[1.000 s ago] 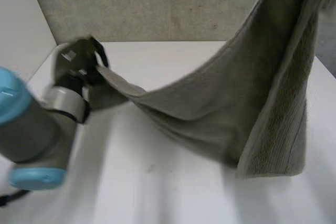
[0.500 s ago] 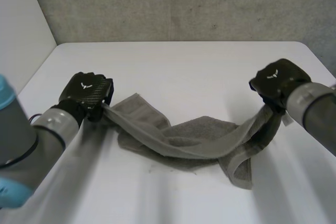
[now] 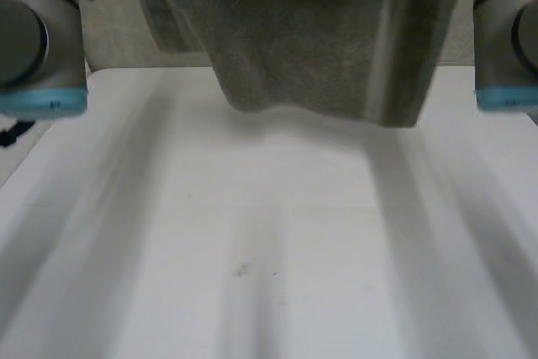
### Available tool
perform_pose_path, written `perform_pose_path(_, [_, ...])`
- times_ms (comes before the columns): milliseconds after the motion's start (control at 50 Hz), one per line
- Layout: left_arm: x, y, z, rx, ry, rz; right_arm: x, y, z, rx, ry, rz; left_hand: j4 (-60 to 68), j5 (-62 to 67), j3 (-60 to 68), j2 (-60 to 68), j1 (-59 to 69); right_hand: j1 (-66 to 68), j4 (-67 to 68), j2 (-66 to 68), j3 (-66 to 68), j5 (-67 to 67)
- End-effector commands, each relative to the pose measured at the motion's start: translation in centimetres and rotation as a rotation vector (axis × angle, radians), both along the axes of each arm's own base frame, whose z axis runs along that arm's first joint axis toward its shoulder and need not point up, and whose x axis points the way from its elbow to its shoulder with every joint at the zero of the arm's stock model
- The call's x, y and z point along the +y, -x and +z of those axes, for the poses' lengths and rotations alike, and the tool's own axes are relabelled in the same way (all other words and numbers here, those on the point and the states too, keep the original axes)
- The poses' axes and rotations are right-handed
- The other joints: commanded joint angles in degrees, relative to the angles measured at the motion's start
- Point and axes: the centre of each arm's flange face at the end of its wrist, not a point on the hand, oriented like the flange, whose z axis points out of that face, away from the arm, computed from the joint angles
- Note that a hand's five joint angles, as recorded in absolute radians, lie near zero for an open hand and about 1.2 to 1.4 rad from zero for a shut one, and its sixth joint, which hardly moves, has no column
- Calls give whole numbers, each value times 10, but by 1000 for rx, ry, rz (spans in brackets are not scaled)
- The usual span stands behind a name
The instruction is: Fold the towel.
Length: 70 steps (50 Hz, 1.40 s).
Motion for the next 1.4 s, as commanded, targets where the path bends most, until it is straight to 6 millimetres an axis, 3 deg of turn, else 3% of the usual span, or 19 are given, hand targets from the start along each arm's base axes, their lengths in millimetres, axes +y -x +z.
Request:
perform_pose_path(20, [23,-9,-122,-179,-374,-31,12,13,-101,199,-435,22,102,110,102,102,115,31,28,34,28,28])
perform_pose_path(40, [35,-11,-150,-225,-453,-59,20,18,-127,251,-551,38,102,110,102,102,115,31,28,34,28,28])
perform_pose_path(60, [35,-11,-151,-225,-454,-59,29,22,-151,293,-653,59,102,110,102,102,115,31,28,34,28,28])
perform_pose_path(80, [47,-13,-175,-262,-525,-87,29,22,-151,294,-654,59,102,110,102,102,115,31,28,34,28,28])
perform_pose_path(100, [59,-16,-197,-294,-593,-113,40,25,-171,329,-739,84,102,110,102,102,115,31,28,34,28,28])
perform_pose_path(120, [59,-16,-197,-294,-594,-113,40,25,-171,330,-739,84,102,110,102,102,115,31,28,34,28,28])
perform_pose_path(160, [79,-21,-231,-338,-705,-140,60,31,-205,377,-861,125,102,110,102,102,115,31,28,34,28,28])
perform_pose_path(180, [79,-21,-231,-338,-706,-140,61,31,-205,377,-862,126,102,110,102,102,115,31,28,34,28,28])
perform_pose_path(200, [87,-25,-244,-354,-751,-146,71,36,-218,398,-910,129,102,110,102,102,115,31,28,34,28,28])
perform_pose_path(220, [87,-25,-244,-355,-752,-146,78,42,-226,414,-943,122,102,110,102,102,115,31,28,34,28,28])
perform_pose_path(260, [99,-29,-264,-389,-822,-146,85,48,-232,426,-965,112,102,110,102,102,115,31,28,34,28,28])
perform_pose_path(300, [103,-31,-269,-413,-837,-143,91,52,-236,435,-985,103,102,110,102,102,115,31,28,34,28,28])
perform_pose_path(400, [102,-31,-272,-494,-807,-122,98,65,-243,424,-1020,75,102,110,102,102,115,31,28,34,28,28])
perform_pose_path(600, [87,-28,-266,-493,-635,-79,76,94,-232,281,-963,-15,102,110,102,102,115,31,28,34,28,28])
perform_pose_path(680, [85,-29,-273,-481,-606,-71,71,99,-228,232,-958,-25,-162,-154,-162,-162,-149,31,28,34,28,28])
perform_pose_path(740, [84,-29,-276,-485,-611,-71,69,102,-228,198,-964,-25,-230,-222,-230,-230,-218,31,28,34,28,28])
perform_pose_path(1000, [82,-31,-283,-513,-627,-57,66,106,-227,172,-964,-22,-237,-229,-237,-237,-224,31,28,34,28,28])
perform_pose_path(1240, [85,-37,-285,-526,-680,-51,53,126,-216,72,-928,-105,-237,-229,-237,-237,-224,31,28,34,28,28])
perform_pose_path(1400, [90,-38,-285,-536,-716,-59,55,125,-214,43,-931,-98,-237,-229,-237,-237,-224,31,28,34,28,28])
